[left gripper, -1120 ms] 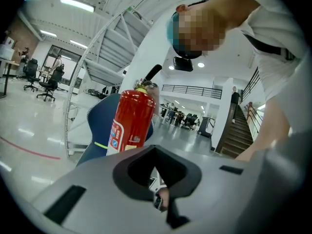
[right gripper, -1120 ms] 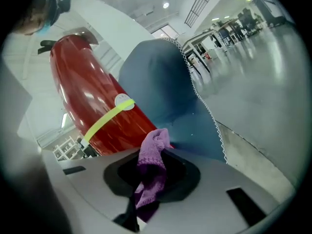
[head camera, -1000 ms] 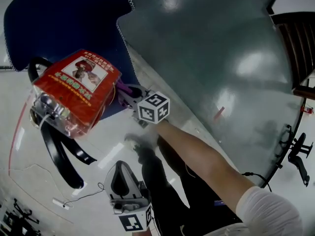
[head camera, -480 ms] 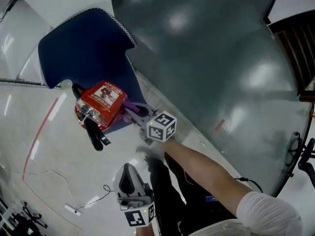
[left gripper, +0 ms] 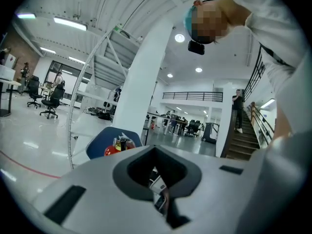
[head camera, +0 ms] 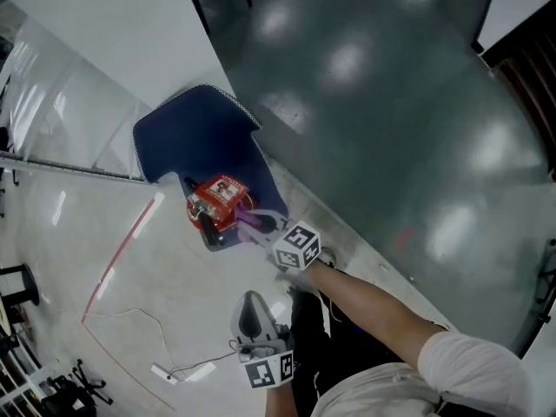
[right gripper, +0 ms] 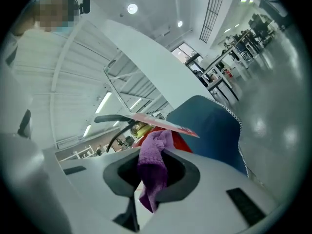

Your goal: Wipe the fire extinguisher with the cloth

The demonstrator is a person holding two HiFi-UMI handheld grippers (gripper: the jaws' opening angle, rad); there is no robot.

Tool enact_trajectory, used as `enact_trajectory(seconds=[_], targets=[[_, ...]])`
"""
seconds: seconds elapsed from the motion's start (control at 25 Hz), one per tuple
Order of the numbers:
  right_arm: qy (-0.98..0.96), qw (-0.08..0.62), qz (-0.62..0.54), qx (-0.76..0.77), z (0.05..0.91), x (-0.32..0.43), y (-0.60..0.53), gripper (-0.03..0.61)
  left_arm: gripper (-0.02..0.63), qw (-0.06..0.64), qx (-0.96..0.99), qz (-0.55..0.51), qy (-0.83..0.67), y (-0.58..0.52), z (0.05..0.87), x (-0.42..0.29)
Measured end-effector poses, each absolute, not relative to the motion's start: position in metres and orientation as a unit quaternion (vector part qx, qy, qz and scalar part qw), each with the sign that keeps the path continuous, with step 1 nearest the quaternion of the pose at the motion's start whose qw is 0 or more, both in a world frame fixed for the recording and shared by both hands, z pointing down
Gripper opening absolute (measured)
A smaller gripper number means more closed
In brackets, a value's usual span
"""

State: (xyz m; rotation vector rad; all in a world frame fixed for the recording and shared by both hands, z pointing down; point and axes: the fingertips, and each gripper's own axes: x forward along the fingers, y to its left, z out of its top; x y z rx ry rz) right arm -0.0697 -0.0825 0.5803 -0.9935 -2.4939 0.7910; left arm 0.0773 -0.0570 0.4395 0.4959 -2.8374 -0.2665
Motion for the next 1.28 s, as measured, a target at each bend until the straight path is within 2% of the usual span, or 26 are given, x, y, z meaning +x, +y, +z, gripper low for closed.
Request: enact_trajectory(seconds=[0.36, 0.64, 0.92, 1.28], targets=[[-0.907, 0.150, 0.237, -0.314, 0.568, -0.058, -0.090, 0.058, 0.005, 0.094, 0.219, -0.070, -0.969, -0.023, 0.423, 0.066], [-0.955, 0.122, 0.193, -0.188, 0.541, -0.025, -0.109, 0.058, 0.005, 0.120, 0.353, -0.055, -0.926, 0.024, 0.446, 0.054], [-0.969, 0.148, 0.177, -0.084, 0.514, 0.031, -0.108, 0.058, 0.005, 0.131, 0.432, -0.048, -0.891, 0.045, 0.424, 0.057], [-0.967, 0.157, 0.193, -0.060, 0.555, 0.068, -0.097, 0.058, 0.005, 0.107, 0.444, -0.013, -0.890, 0.044, 0.429, 0.047]])
